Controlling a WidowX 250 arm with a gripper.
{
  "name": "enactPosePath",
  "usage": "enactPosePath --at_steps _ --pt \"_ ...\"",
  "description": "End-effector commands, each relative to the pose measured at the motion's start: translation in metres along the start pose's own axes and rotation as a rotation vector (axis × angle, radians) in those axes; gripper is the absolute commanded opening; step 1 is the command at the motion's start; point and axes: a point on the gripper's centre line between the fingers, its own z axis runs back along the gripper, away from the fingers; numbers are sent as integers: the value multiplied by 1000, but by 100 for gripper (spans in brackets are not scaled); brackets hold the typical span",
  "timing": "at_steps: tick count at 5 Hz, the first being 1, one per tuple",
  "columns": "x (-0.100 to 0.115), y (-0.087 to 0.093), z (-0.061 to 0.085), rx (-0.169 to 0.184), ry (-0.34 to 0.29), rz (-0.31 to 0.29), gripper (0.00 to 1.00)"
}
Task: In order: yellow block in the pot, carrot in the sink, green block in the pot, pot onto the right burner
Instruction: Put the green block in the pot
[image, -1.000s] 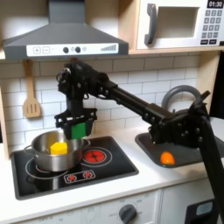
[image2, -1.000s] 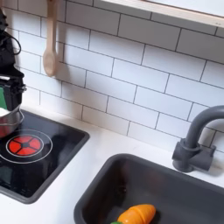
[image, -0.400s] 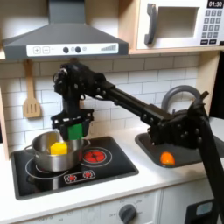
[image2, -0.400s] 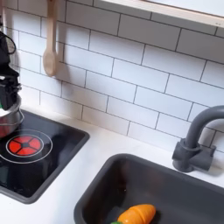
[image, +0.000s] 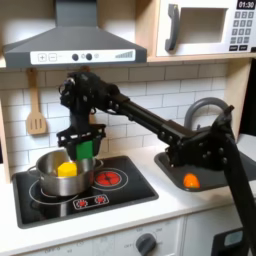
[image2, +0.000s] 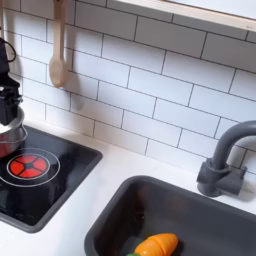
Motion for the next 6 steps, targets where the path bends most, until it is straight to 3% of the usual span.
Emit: enactPosePath --at_steps 1,4,6 --pt "4 3 -9 -5 17 3 0" --pt "3 -2 -11 -8 16 -11 0" --pt "4 6 -16 -6 25 5 0"
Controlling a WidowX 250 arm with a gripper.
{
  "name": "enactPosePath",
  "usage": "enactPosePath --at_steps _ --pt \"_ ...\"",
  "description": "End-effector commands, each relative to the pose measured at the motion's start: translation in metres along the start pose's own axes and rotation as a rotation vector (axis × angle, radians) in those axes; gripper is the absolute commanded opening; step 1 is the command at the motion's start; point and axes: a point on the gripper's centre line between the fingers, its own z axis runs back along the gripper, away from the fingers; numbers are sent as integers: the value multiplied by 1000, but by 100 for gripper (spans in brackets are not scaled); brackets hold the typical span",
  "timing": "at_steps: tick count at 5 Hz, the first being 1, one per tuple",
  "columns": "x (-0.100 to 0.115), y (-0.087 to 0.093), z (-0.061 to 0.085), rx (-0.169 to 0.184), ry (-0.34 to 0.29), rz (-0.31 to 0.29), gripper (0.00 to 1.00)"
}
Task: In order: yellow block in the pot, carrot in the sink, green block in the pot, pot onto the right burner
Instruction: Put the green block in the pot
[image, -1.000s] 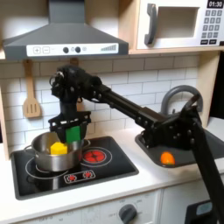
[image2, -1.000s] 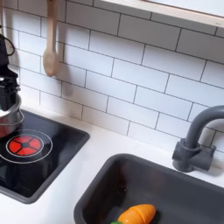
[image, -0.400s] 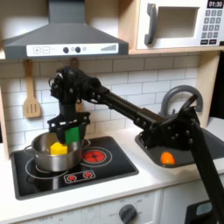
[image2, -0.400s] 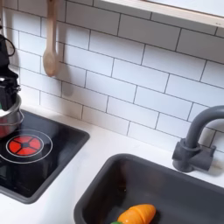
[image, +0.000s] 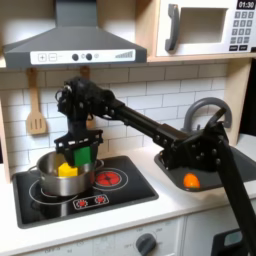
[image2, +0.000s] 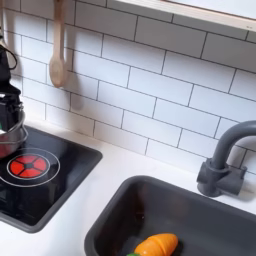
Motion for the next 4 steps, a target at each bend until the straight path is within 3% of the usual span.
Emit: enactPosePath --at_steps 1,2,3,4 --pt "2 0 3 2 -1 1 0" --pt "2 1 11 7 -28 -2 61" --pt "2 0 10 13 -18 -11 96" --pt "2 -1 8 5 -11 -7 100"
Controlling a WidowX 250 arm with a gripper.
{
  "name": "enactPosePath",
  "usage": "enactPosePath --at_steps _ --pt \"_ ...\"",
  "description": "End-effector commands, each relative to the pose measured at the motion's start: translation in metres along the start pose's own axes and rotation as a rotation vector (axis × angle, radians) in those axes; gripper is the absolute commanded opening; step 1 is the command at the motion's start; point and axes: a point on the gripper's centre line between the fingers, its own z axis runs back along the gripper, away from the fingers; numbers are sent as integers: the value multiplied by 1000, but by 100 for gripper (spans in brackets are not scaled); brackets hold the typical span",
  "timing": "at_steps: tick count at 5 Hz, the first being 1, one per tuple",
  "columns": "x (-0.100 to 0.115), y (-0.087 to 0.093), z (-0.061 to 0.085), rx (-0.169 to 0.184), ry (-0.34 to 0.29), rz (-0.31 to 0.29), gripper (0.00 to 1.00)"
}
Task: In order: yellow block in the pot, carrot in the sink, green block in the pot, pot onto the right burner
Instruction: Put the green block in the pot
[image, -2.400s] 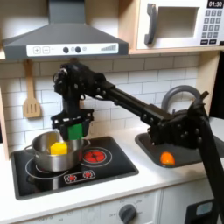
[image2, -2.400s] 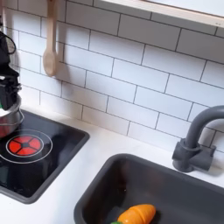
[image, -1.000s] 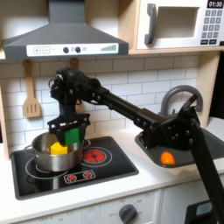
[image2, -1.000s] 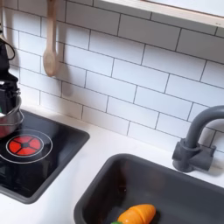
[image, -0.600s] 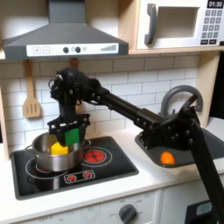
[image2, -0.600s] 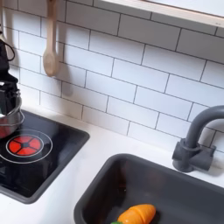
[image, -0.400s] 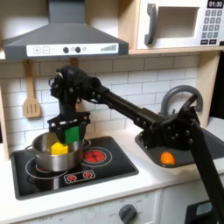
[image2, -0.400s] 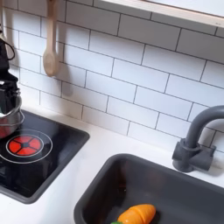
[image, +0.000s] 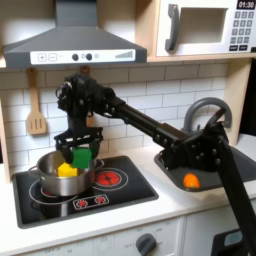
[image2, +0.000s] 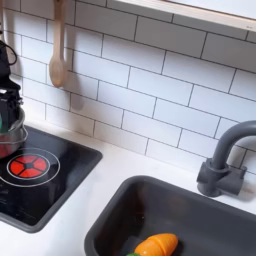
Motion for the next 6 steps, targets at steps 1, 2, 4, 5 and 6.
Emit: enactPosePath --at_steps 1,2,4,5,6 --pt "0 -1 0 -1 0 -6 100" --pt "1 -2 2 -2 -2 -9 100" --pt "4 -3 17 0 -35 -15 100" --pt "5 -6 25 1 -55 -23 100" --pt "5 -7 20 -8 -45 -24 100"
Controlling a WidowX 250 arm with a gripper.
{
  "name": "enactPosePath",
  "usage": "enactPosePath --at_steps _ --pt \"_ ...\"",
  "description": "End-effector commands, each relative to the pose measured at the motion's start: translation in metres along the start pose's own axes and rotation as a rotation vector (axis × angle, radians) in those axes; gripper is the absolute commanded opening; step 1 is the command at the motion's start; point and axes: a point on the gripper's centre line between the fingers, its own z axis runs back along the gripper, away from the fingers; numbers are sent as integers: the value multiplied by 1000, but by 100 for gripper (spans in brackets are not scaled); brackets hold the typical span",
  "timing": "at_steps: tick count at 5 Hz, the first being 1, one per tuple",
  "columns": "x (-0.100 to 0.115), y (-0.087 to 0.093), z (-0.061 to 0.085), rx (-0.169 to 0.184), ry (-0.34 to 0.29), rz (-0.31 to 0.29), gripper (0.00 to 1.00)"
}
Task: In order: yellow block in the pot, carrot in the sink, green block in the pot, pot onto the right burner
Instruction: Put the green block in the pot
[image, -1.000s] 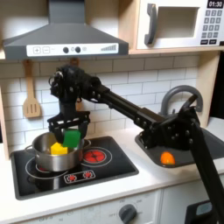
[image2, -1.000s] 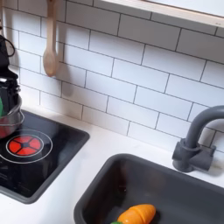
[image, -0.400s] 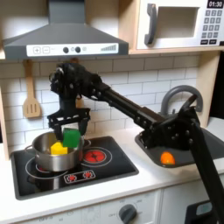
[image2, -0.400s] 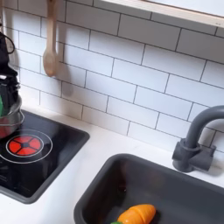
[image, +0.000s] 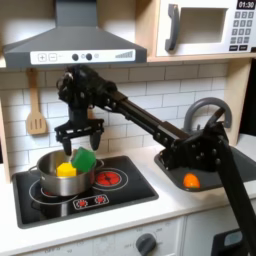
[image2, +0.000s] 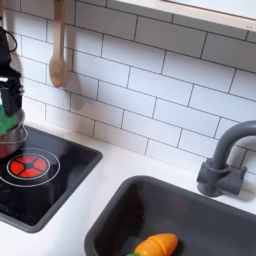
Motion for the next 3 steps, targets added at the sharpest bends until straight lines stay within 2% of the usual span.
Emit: enactPosePath --at_steps 1,3 --pt "0 -5 0 -3 -2 -13 100" --pt "0 -3 -5 -12 4 -12 100"
